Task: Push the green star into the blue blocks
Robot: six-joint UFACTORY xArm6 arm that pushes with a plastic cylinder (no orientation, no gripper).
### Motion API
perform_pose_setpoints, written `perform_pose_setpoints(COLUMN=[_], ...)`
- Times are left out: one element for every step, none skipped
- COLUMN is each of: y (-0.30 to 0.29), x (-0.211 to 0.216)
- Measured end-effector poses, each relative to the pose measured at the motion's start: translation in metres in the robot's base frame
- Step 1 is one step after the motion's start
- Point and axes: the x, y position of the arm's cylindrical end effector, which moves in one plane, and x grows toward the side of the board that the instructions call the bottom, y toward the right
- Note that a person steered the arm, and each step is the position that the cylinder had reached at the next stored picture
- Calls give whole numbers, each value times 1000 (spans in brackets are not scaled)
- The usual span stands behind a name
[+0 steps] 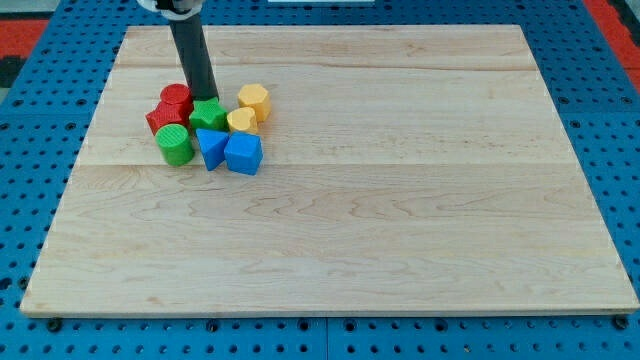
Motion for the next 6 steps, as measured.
perform_pose_setpoints(y=[-9,-9,-9,-2,-9,1], x=[26,47,52,55,84,117])
